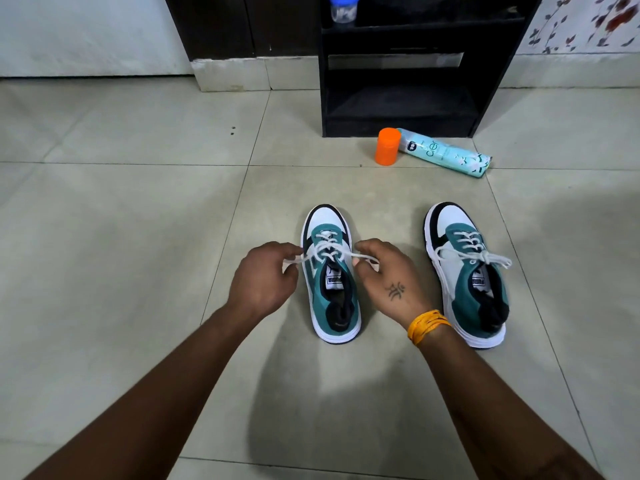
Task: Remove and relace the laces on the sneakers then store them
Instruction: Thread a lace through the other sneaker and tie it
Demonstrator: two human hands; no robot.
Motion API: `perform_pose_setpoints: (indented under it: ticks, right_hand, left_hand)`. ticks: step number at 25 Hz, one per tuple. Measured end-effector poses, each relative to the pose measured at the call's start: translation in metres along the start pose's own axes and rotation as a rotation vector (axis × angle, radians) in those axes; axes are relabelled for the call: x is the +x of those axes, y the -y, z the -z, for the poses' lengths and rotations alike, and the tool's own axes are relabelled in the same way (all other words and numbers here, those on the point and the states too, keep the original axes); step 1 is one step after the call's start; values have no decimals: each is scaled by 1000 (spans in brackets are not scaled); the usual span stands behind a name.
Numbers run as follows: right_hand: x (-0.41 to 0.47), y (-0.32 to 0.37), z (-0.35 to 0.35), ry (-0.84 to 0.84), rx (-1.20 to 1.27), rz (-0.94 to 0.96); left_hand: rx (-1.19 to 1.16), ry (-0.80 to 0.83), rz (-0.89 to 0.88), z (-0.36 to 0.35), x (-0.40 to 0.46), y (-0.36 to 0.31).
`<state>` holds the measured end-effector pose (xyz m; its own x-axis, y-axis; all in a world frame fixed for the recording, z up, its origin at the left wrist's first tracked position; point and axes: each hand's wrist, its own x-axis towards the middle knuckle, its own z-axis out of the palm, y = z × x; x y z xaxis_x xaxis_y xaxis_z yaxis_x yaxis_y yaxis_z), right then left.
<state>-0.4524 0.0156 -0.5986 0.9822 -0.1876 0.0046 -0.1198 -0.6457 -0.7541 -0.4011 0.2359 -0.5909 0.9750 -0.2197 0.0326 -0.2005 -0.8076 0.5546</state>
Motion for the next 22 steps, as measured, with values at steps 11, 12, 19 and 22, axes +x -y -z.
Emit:
perform_pose_setpoints:
  ticks: [11,12,19,22]
  right_hand:
    - [-2,-4,-2,-109,39,-39]
    - [-4,-8,-2,-94,8,-62]
    - [-3,9,-16,-83,31,49]
    - [-1,10,-14,-105,3,97]
  left_hand:
    - [-123,-115,2,-5,-1,-5]
    - [-95,-90,16,-5,-4,-2]
    - [5,-64,-135,-11,0,-17]
    - [-64,-67,-171,-11,3,-19]
